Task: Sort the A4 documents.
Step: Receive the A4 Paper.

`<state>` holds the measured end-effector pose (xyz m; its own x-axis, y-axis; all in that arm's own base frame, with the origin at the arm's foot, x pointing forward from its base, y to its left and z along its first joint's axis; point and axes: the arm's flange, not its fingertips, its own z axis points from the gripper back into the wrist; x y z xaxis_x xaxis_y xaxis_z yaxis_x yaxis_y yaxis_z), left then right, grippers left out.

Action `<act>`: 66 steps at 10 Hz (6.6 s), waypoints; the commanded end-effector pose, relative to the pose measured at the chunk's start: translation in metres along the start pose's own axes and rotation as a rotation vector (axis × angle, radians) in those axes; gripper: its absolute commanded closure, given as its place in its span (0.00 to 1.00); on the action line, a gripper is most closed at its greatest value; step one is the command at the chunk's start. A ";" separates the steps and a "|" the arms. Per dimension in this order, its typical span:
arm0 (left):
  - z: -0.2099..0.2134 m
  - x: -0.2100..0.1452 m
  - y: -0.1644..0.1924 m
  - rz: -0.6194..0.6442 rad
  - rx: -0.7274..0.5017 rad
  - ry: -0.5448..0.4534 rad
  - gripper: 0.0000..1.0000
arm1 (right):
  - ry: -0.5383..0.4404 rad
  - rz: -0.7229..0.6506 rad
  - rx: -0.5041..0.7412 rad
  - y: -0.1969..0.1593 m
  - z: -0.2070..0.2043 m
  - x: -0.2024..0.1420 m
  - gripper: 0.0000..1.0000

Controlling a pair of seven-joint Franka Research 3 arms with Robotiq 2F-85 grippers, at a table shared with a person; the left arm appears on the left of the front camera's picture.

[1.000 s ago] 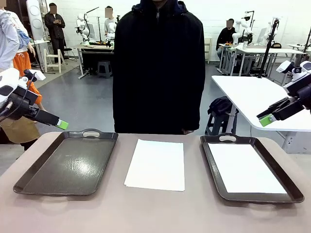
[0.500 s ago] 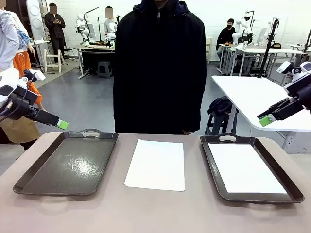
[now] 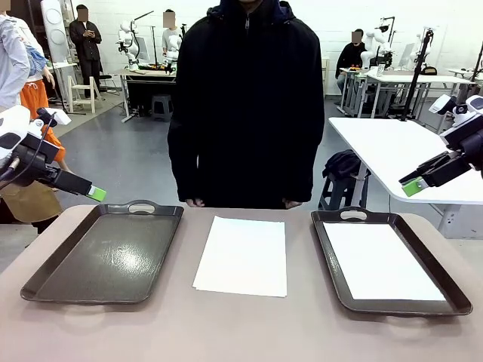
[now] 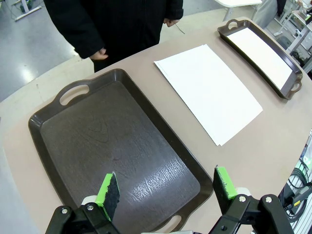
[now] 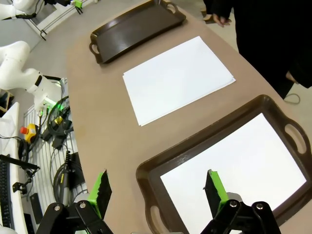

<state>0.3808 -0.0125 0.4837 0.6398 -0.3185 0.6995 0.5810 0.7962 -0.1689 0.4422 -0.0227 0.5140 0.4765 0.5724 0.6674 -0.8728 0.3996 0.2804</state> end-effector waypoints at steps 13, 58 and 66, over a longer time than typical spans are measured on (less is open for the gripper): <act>0.000 -0.002 0.002 -0.001 -0.007 -0.005 0.00 | -0.003 0.016 0.006 0.000 0.000 0.000 0.00; 0.000 -0.002 0.002 -0.001 -0.007 -0.005 0.00 | -0.287 -0.620 0.425 -0.059 -0.164 0.061 0.00; 0.000 -0.002 0.002 -0.001 -0.007 -0.005 0.00 | -0.309 -0.885 0.526 -0.119 -0.253 0.112 0.00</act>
<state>0.3809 -0.0125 0.4838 0.6398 -0.3187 0.6993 0.5808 0.7964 -0.1684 0.6108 0.1645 0.3785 0.9712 0.0326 0.2360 -0.2376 0.2029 0.9499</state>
